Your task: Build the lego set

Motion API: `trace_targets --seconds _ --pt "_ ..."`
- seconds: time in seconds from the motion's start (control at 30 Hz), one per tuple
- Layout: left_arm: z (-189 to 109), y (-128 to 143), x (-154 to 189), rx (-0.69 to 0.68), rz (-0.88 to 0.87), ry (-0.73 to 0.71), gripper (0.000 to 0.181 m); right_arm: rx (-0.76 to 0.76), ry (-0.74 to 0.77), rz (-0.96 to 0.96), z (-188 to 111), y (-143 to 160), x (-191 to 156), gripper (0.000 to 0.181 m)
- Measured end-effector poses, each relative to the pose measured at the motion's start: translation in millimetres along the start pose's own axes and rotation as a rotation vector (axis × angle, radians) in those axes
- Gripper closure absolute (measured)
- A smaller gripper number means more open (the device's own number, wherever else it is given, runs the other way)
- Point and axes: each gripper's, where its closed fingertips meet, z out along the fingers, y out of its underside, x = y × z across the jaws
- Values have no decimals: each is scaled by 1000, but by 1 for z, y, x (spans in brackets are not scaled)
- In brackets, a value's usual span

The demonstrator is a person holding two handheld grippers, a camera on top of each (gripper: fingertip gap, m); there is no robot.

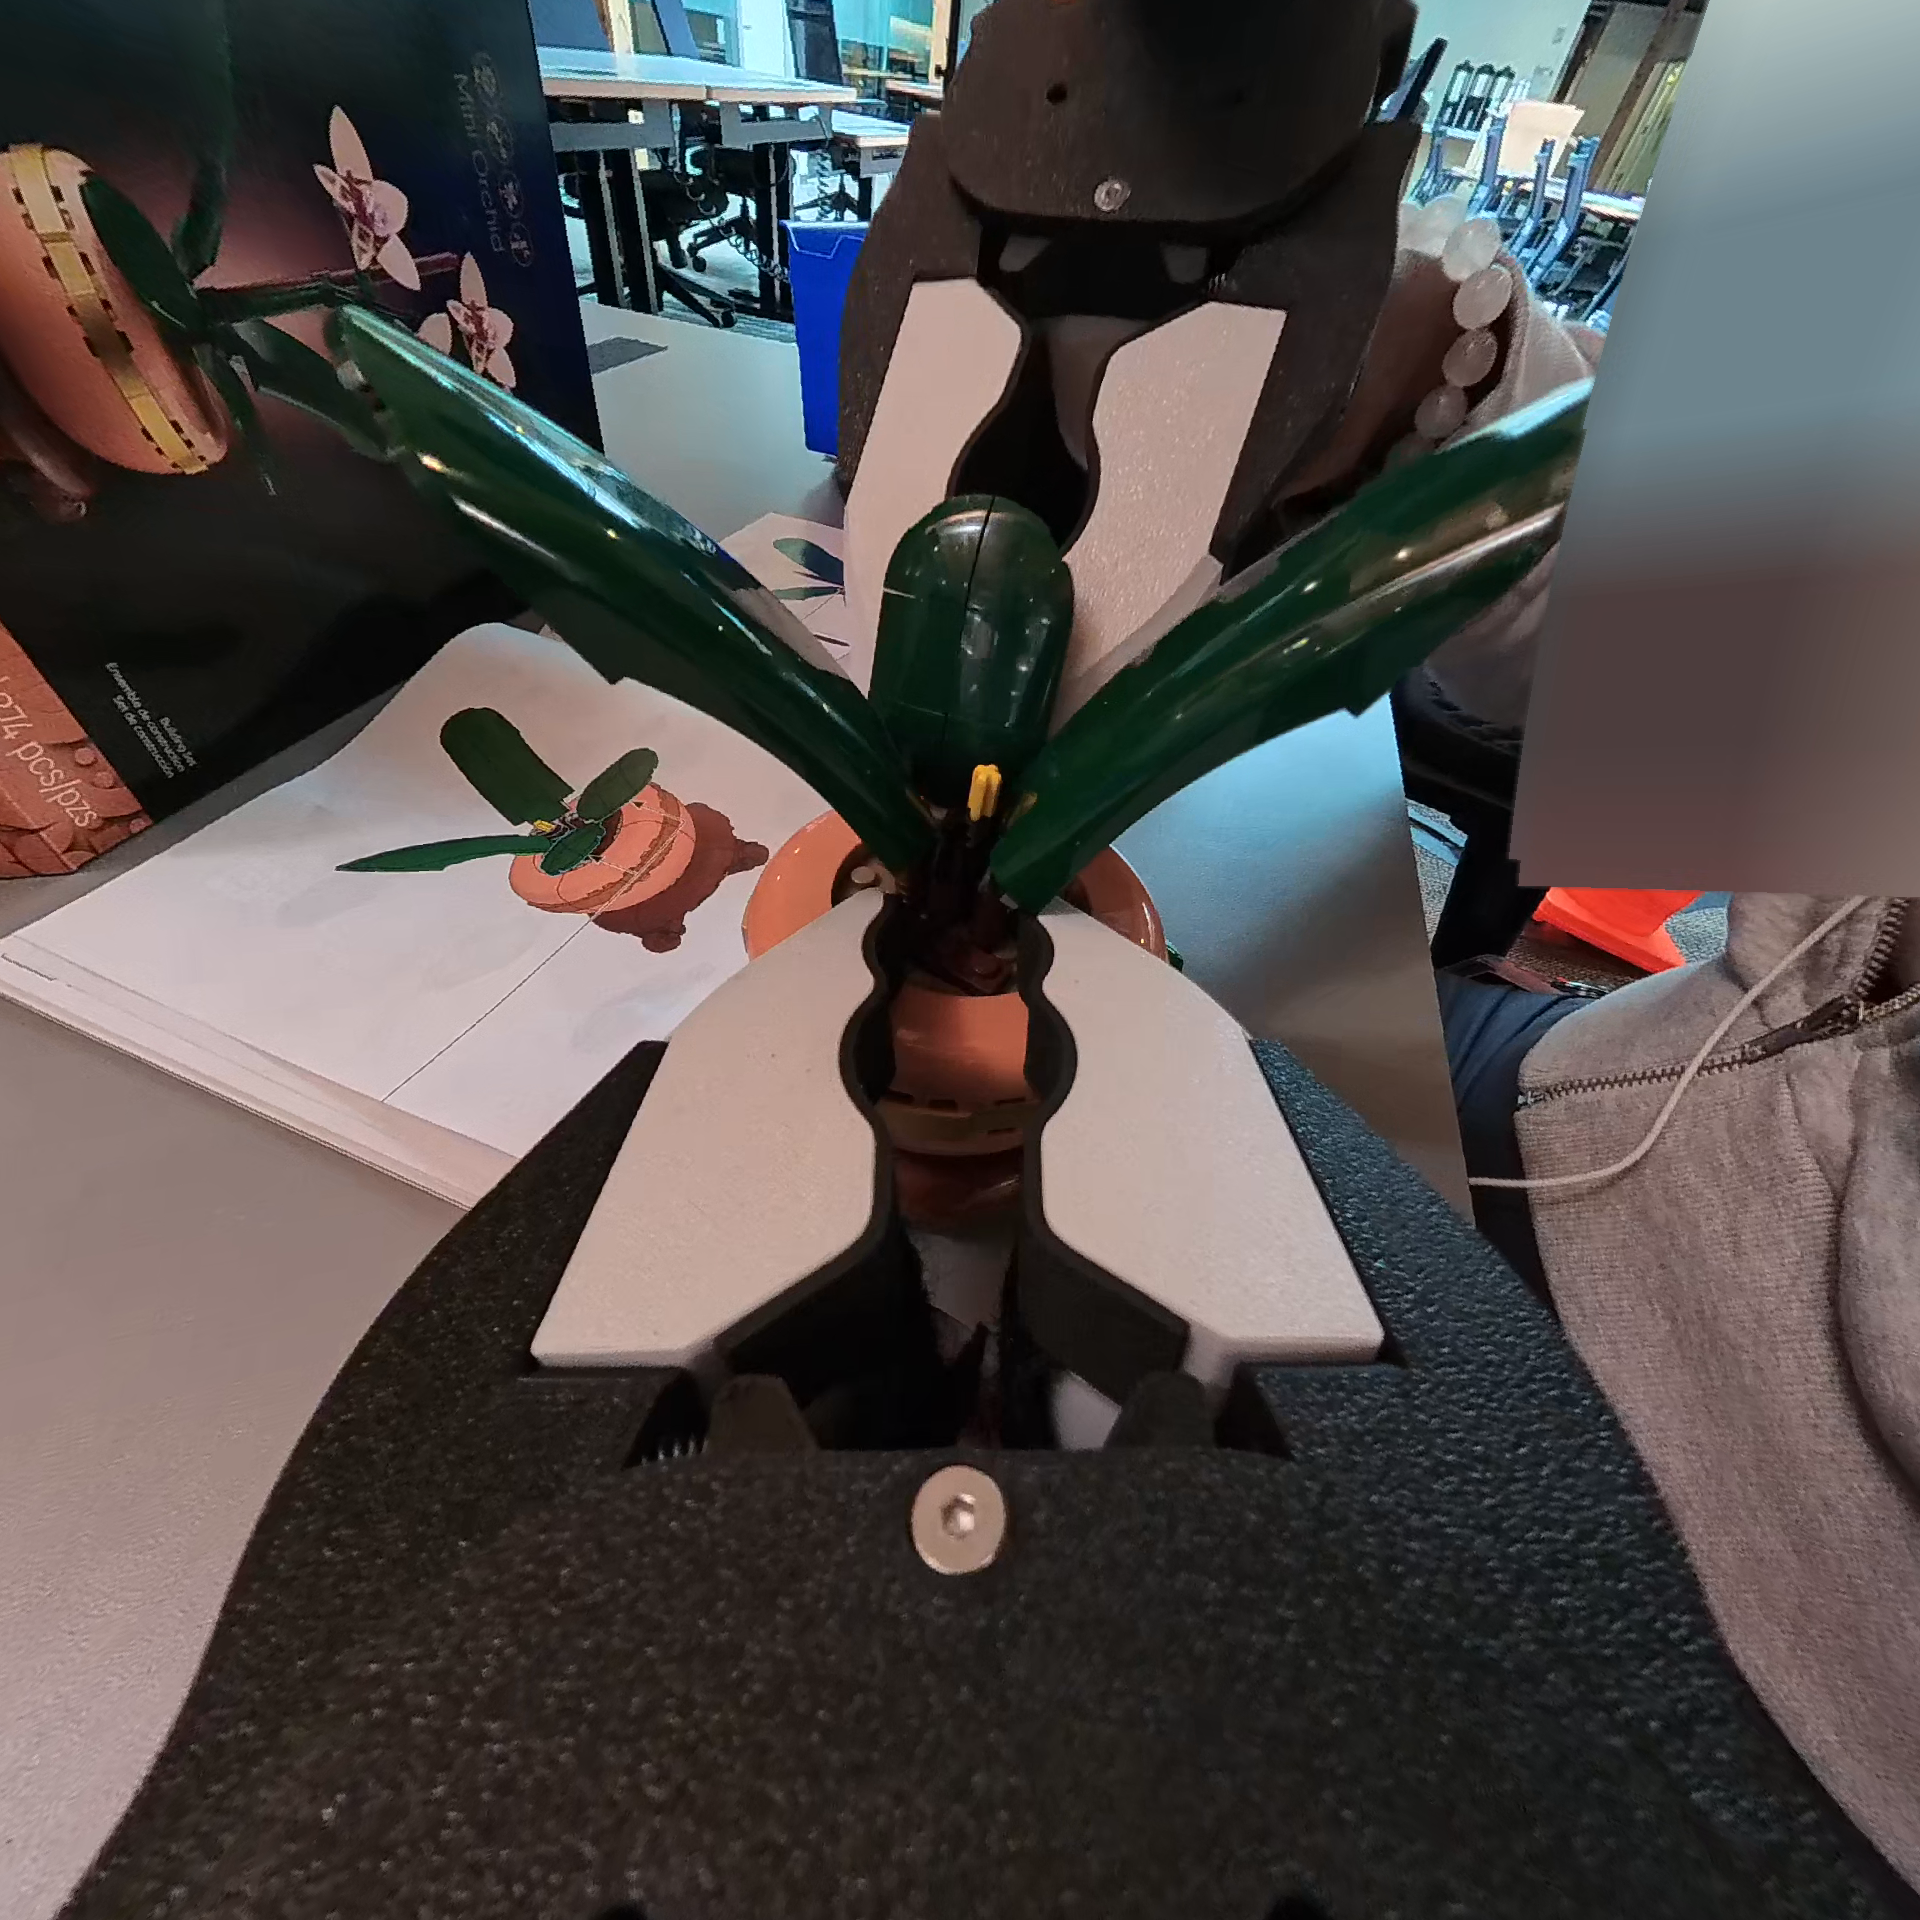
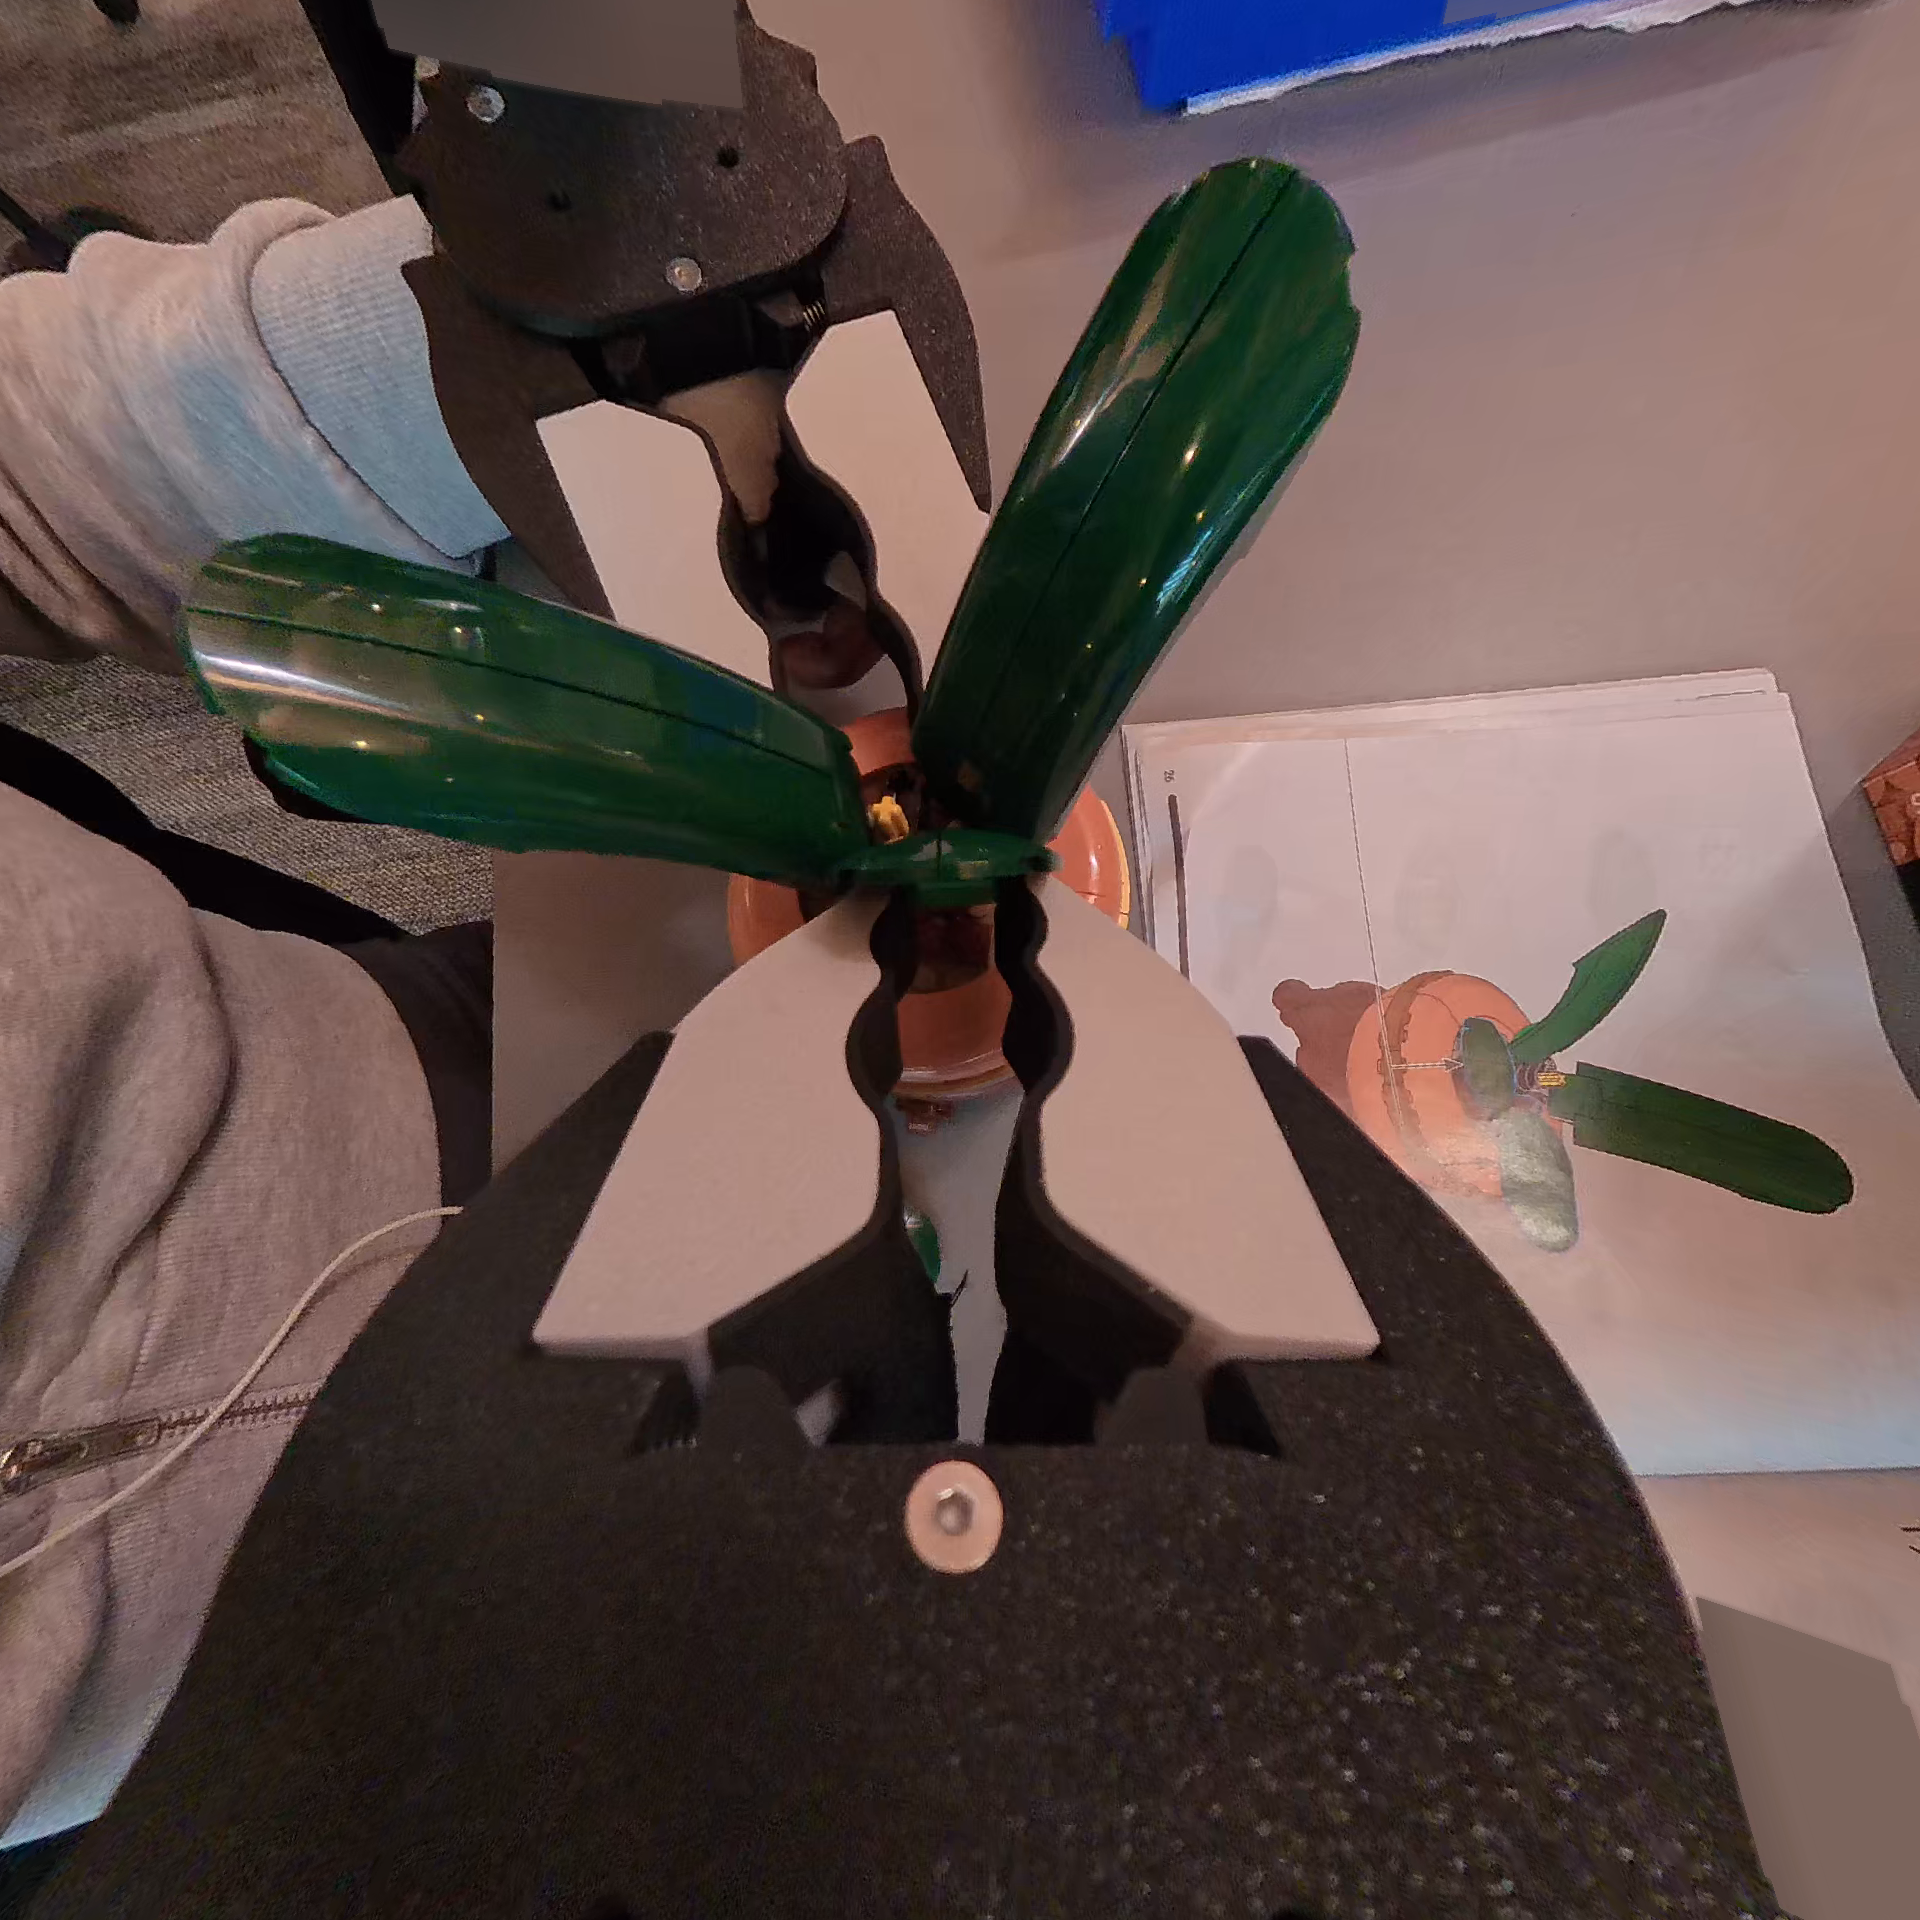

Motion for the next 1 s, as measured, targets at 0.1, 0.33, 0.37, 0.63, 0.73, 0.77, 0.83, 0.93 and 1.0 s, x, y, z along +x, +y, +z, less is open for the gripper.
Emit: trace_targets --seconds 0.1,0.33,0.37,0.63,0.73,0.77,0.83,0.93,1.0 --pt "0 0 0 2 1 0 161 -7 -1 3 0 0 0 165" --pt "0 0 0 -1 5 0 160 -21 4 0 1 2 0 165" --pt "0 0 0 -2 5 0 160 -13 -1 7 1 2 0 165" --pt "-1 -1 1 2 14 8 159 130 -18 -16 -2 -1 -2 152" --pt "-2 -1 2 5 32 8 156 225 14 9 -10 5 6 141" --pt "-3 -2 4 3 33 23 144 249 11 17 -13 8 6 141" --pt "-5 -1 7 -13 36 37 138 286 3 45 -18 14 4 140" --pt "-11 1 4 -29 64 -18 127 304 16 67 -28 28 -3 132" --pt "-20 5 1 -47 72 -75 120 299 23 67 -35 43 -11 130"
